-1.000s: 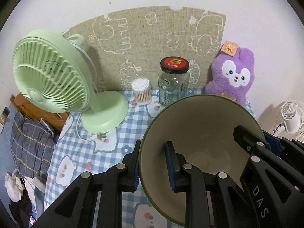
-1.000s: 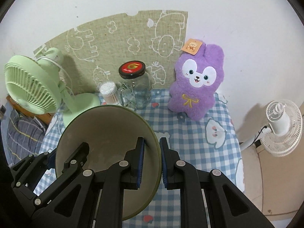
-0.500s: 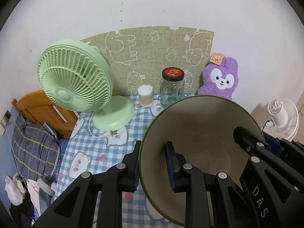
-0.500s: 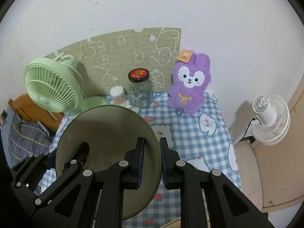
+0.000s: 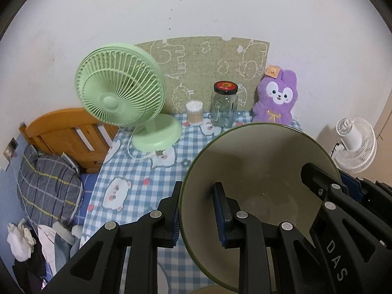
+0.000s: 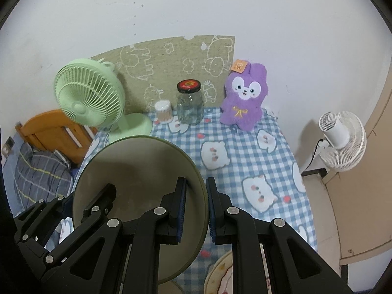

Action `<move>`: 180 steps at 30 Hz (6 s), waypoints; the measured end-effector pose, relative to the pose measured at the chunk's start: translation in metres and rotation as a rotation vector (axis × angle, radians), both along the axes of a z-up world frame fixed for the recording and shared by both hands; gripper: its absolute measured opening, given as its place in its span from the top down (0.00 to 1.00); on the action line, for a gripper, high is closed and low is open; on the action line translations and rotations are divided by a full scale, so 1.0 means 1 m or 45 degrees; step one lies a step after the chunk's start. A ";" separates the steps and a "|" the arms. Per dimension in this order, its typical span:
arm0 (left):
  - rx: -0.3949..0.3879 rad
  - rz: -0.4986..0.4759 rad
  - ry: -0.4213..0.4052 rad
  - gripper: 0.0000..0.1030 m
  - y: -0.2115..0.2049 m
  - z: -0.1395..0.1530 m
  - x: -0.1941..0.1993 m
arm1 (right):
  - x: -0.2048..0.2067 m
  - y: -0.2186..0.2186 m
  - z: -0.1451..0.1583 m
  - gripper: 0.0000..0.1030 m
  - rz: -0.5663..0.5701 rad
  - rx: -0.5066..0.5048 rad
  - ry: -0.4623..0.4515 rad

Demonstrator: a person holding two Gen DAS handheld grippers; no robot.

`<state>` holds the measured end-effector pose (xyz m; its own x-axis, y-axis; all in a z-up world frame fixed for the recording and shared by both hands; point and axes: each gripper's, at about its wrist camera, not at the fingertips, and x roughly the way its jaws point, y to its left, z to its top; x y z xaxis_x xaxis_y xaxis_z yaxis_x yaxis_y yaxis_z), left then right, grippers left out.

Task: Organize plates and bowls
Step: 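Lift the small bowl with both tools and carry it toward the plate stack, then carry the small bowl with both tools over the nested bowls, then lower the small bowl with both tools into the nested bowls on the plates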

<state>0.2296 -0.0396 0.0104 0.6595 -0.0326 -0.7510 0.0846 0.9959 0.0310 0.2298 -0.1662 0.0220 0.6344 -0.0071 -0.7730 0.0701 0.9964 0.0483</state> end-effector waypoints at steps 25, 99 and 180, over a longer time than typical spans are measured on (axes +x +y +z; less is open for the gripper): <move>-0.029 -0.016 0.104 0.79 0.027 -0.050 -0.087 | -0.087 0.023 -0.048 0.82 -0.024 0.023 0.102; -0.046 -0.118 0.248 0.25 0.037 -0.127 -0.118 | -0.107 0.027 -0.133 0.24 0.013 0.061 0.316; -0.163 -0.135 0.307 0.46 0.038 -0.121 -0.114 | -0.101 0.033 -0.129 0.47 0.000 0.277 0.341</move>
